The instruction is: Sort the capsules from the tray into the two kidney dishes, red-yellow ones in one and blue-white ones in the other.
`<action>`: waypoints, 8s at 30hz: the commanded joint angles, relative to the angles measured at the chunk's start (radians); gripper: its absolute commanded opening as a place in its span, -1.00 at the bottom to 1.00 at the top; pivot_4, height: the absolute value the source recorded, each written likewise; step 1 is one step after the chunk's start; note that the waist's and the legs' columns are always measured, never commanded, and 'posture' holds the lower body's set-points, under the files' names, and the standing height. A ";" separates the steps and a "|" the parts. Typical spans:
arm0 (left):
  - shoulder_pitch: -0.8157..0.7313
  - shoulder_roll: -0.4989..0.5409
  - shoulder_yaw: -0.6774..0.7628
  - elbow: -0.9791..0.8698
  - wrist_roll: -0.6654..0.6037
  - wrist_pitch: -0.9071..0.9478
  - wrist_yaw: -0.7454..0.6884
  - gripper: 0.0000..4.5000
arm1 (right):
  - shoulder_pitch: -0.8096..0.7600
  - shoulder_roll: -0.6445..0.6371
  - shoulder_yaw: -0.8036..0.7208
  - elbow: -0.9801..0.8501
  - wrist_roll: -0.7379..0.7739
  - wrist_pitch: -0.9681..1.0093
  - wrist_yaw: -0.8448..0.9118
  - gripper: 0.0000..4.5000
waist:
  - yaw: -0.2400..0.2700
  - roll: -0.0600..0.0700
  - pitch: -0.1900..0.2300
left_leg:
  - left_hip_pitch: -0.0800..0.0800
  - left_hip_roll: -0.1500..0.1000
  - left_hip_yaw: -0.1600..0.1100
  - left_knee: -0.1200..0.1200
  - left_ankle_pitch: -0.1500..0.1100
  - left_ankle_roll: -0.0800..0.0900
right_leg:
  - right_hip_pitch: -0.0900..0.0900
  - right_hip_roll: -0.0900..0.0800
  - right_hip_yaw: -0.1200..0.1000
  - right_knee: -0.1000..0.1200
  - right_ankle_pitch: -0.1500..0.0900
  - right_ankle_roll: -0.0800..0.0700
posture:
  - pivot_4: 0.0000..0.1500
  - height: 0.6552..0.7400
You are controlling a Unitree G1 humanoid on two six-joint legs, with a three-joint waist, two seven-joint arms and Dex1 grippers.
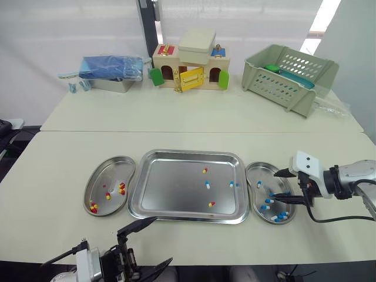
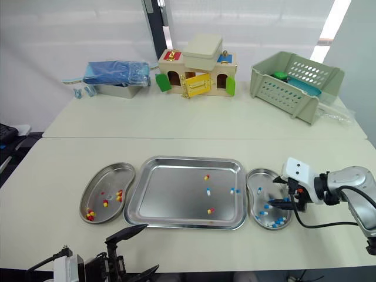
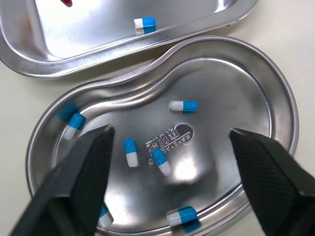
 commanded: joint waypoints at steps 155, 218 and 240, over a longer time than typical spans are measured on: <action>-0.978 0.117 -0.462 0.064 0.458 0.984 0.145 -0.99 | 0.869 0.401 -0.214 -0.231 0.255 -0.732 -0.004 1.00 | 0.003 0.000 -0.001 | 0.008 0.000 -0.002 0.001 0.000 0.000 | 0.011 0.001 -0.001 0.000 0.000 0.000 | 1.00 1.00; -0.541 0.483 0.281 0.003 0.288 1.215 0.461 0.98 | 0.663 0.409 -0.142 -0.073 0.304 -0.770 0.107 1.00 | 0.003 -0.002 0.000 | 0.014 0.001 -0.001 -0.002 0.000 0.000 | 0.014 0.000 0.000 0.000 0.000 0.000 | 1.00 1.00; -0.363 0.683 0.641 0.525 0.310 0.860 0.216 0.98 | 0.607 0.001 -0.588 0.130 0.366 -0.357 0.003 1.00 | 0.000 -0.002 0.001 | 0.015 0.000 0.001 -0.004 0.000 0.000 | 0.013 0.000 0.001 -0.001 -0.001 -0.001 | 1.00 1.00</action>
